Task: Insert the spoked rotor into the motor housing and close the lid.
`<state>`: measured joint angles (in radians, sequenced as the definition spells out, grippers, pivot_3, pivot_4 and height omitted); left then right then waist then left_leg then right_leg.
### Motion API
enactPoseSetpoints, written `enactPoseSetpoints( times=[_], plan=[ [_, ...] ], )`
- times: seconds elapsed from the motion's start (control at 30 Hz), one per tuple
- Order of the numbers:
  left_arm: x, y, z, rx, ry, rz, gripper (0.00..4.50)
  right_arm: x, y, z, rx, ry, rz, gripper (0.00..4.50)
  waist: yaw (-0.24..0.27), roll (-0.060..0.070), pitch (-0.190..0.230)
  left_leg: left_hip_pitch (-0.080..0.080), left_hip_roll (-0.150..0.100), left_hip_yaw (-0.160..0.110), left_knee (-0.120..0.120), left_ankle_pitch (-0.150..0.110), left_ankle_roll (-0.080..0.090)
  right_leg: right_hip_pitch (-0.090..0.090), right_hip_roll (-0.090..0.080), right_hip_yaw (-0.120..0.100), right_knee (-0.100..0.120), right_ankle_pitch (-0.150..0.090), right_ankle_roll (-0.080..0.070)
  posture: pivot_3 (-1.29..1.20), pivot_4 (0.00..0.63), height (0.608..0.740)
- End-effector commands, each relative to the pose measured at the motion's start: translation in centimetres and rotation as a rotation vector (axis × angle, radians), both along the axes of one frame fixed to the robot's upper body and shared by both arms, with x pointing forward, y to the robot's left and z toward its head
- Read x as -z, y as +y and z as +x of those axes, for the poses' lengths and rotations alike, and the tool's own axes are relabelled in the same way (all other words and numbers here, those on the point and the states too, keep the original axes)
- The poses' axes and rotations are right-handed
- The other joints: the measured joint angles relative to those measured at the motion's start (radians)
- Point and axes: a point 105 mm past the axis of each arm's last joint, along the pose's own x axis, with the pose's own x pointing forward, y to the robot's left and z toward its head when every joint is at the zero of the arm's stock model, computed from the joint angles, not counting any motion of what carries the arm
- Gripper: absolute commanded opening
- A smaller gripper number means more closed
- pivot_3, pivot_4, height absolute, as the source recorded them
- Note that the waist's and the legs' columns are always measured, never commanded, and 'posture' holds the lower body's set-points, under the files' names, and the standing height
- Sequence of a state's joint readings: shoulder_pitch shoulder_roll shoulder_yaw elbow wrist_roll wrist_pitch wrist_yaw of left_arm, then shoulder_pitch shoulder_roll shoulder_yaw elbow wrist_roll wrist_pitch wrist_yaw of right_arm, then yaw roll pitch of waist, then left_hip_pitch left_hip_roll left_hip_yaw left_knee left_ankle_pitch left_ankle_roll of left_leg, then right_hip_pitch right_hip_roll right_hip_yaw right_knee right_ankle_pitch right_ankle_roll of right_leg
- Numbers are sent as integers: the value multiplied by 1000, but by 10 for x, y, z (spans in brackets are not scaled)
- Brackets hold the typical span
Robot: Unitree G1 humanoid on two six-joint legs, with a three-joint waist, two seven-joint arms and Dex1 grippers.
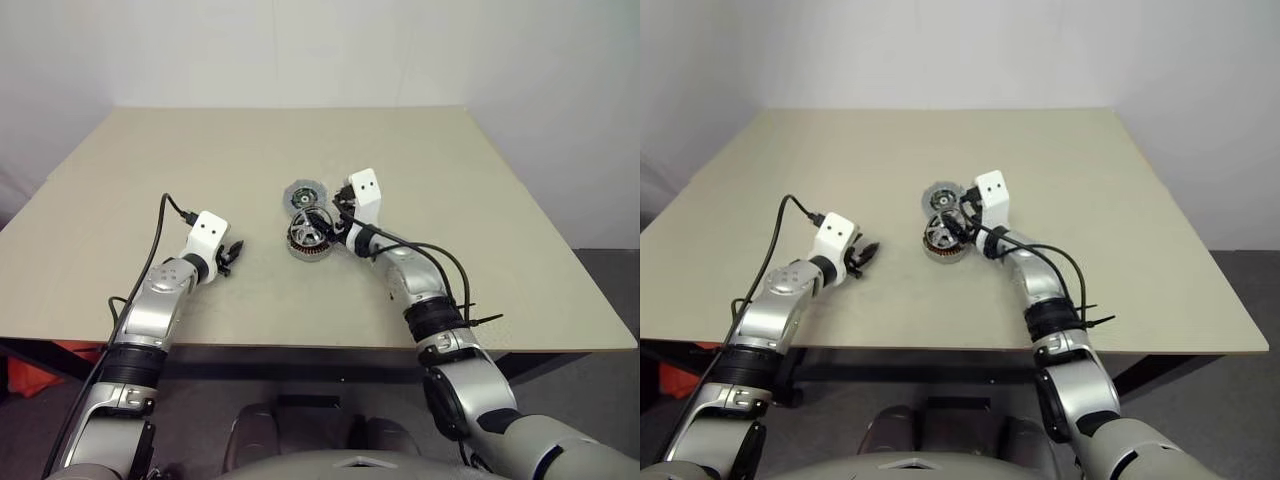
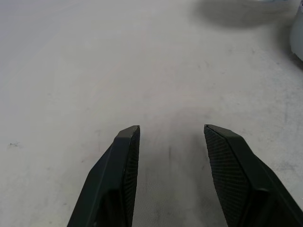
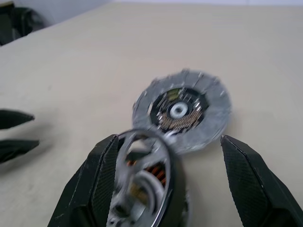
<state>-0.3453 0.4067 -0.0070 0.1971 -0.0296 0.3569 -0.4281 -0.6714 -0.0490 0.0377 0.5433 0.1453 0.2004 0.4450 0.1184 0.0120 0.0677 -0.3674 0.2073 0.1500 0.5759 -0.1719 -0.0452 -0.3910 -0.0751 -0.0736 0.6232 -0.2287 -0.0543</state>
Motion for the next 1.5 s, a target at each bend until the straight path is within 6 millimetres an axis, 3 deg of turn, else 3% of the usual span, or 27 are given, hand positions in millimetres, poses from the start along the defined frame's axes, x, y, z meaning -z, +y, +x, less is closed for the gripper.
enactPoseSetpoints(
  times=[0.03, 0.17, 0.3, 0.5, 0.97, 1.23, 1.5],
  plan=[
    [-10, -1, 3, 6, -43, 3, 2273, -23, -1, 7, 16, -81, 29, 3878, -1, 0, 0, 0, 0, 0, 0, 0, 0, 0, 0, 0, 0, 0, 0, 0, 0, 740],
    [-10, -3, 3, 12, -42, 4, 2273, -27, -11, 15, 87, -100, 29, 3878, -1, 0, 0, 0, 0, 0, 0, 0, 0, 0, 0, 0, 0, 0, 0, 0, 0, 740],
    [-9, -4, 3, 15, -40, 3, 2273, -17, -26, 30, 209, -100, -39, 3878, -4, 0, 0, 0, 0, 0, 0, 0, 0, 0, 0, 0, 0, 0, 0, 0, 0, 740],
    [-8, -6, 2, 18, -37, 4, 2273, -20, -32, 41, 252, -120, -51, 3878, -20, 0, 0, -2, 0, 0, 0, 0, 0, -2, 0, 0, 0, 0, 0, 0, 0, 740],
    [-6, -3, 1, 6, -33, 4, 2273, -20, -22, 38, 220, -130, -31, 3878, -24, 0, 0, -3, 0, 1, 1, -2, 3, -3, 0, 0, 1, 0, -1, 0, 0, 740],
    [-6, 0, 1, -3, -32, 7, 2273, -10, -2, 25, 145, -114, -30, 3878, -24, 0, 0, -3, 0, 1, 1, -2, 4, -3, 0, 0, 0, 0, -1, 0, 0, 740],
    [-5, 3, 0, -11, -29, 8, 2273, -5, -2, 23, 141, -99, -41, 3878, -24, 0, 0, -3, 0, 1, 1, -2, 4, -2, 0, 0, 1, 0, -1, 0, 0, 740]
  ],
)
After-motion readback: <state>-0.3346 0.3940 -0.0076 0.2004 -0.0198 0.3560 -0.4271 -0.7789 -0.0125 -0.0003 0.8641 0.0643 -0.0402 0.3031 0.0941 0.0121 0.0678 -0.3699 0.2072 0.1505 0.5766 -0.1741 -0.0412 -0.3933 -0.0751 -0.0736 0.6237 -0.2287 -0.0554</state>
